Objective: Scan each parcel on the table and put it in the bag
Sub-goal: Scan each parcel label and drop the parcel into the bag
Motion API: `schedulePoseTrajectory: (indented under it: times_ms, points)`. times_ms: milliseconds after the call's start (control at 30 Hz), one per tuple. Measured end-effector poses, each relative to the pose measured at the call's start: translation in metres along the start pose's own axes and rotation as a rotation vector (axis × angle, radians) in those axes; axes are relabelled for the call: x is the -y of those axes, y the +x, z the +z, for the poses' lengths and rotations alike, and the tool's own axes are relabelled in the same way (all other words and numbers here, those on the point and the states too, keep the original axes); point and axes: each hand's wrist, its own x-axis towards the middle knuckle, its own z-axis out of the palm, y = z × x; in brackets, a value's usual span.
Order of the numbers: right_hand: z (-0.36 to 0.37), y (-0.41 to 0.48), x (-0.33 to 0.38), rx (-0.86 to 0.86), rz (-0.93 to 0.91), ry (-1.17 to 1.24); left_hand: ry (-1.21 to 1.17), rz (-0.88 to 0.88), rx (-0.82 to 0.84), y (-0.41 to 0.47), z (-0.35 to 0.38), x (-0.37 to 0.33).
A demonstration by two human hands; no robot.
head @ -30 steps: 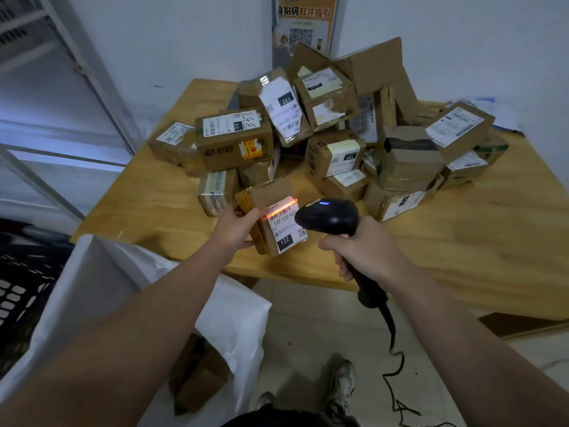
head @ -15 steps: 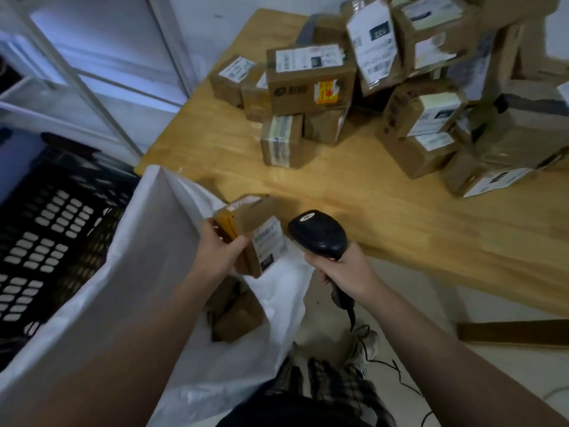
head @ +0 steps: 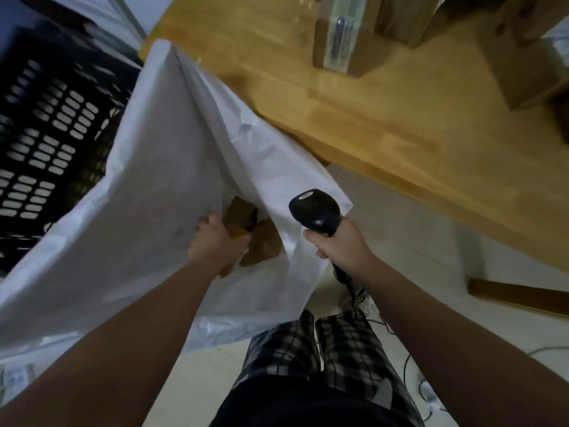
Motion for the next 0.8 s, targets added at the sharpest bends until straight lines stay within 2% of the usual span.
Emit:
schedulePoseTrajectory:
  times_ms: [133, 300, 467, 800]
  points:
    - [-0.003, 0.002, 0.011, -0.033, -0.016, -0.007, -0.079, 0.113, 0.011, -0.002, -0.009, -0.024]
    - [-0.038, -0.007, 0.034, -0.150, -0.017, 0.028, -0.209, 0.329, -0.062, -0.015, -0.040, -0.077]
    - [-0.090, -0.023, 0.054, -0.271, -0.055, 0.097, -0.260, 0.538, -0.115, -0.040, -0.073, -0.145]
    - [-0.220, -0.045, 0.076, -0.487, -0.146, 0.202, -0.244, 0.761, -0.139, -0.067, -0.104, -0.288]
